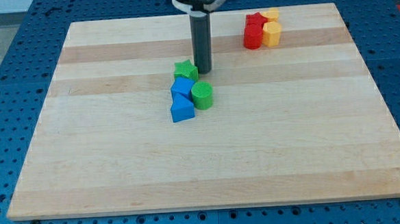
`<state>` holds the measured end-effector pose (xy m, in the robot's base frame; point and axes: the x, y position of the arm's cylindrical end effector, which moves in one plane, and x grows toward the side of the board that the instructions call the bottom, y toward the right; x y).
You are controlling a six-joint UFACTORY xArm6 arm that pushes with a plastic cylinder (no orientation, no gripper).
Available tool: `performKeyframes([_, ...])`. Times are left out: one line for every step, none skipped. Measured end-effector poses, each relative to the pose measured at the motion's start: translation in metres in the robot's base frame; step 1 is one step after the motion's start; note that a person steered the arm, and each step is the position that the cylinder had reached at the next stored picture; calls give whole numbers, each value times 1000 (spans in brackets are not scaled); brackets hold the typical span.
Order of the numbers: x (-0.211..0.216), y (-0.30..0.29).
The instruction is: Push the green star towards up
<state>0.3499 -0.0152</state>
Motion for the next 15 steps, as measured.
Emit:
performKeyframes([-21,-38])
performKeyframes([-20,-24])
performKeyframes([-11,11])
performKeyframes([22,12])
performKeyframes([51,0])
performKeyframes([50,-30])
performKeyframes([45,-64])
performKeyframes([26,-65])
performKeyframes([-8,-68])
performKeyframes([-38,-90])
performKeyframes([-52,-134])
performKeyframes([-45,-174])
performKeyframes([-21,-177])
performKeyframes([8,-174])
performKeyframes([16,-165])
